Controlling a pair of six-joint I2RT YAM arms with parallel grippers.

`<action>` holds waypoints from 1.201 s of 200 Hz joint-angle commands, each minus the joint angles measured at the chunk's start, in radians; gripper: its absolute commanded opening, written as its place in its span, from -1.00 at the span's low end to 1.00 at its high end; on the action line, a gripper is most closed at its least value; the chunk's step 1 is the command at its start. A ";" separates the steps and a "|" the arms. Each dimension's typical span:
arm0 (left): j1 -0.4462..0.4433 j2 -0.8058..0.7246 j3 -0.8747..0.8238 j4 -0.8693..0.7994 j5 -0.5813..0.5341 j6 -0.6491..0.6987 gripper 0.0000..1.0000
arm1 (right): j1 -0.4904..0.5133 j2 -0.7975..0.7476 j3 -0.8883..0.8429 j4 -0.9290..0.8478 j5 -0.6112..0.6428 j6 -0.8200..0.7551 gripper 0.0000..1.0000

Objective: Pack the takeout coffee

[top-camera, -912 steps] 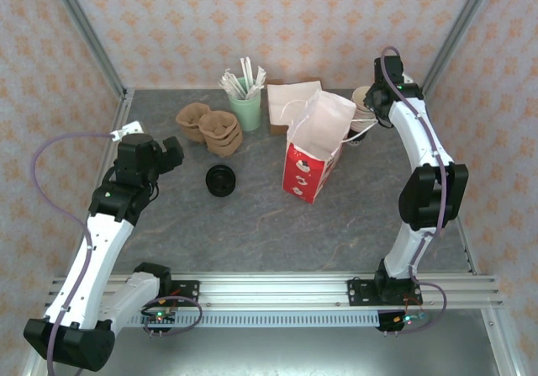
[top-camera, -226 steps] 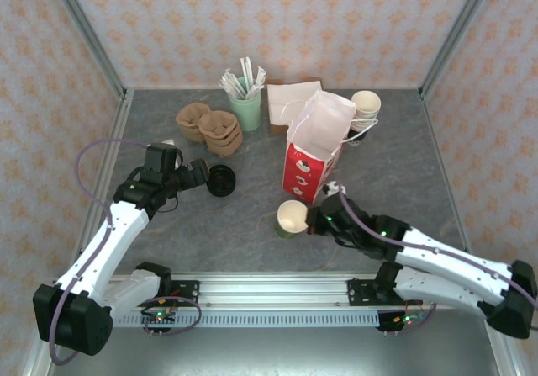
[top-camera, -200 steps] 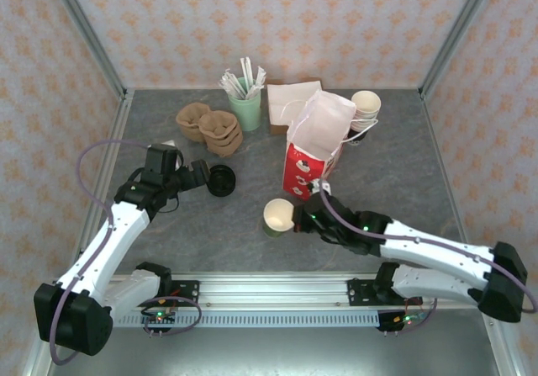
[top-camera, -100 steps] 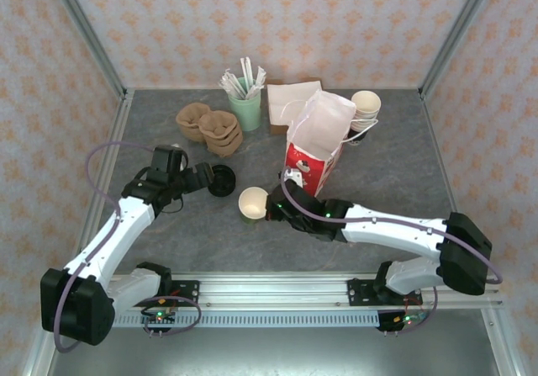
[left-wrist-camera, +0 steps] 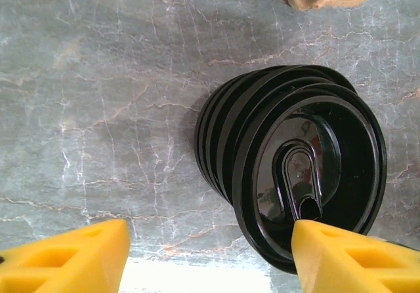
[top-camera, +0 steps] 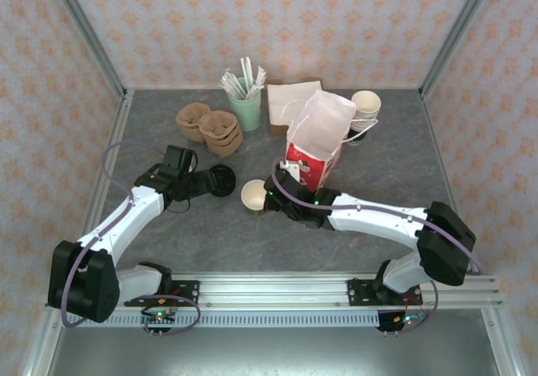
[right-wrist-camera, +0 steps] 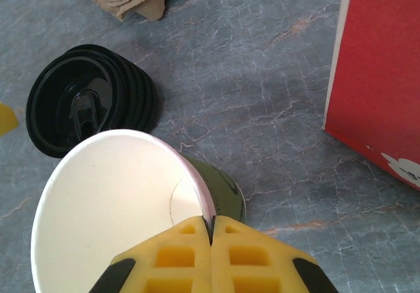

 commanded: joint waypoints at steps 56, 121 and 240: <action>-0.004 0.025 0.042 0.018 0.002 0.000 0.16 | -0.003 0.048 0.033 0.004 -0.002 -0.005 -0.99; -0.012 0.058 0.060 0.032 0.008 -0.013 0.07 | -0.003 0.060 0.067 -0.015 0.002 -0.024 -0.43; -0.031 0.156 0.102 0.044 0.001 -0.043 -0.37 | -0.016 -0.052 0.151 -0.126 0.033 -0.037 -0.06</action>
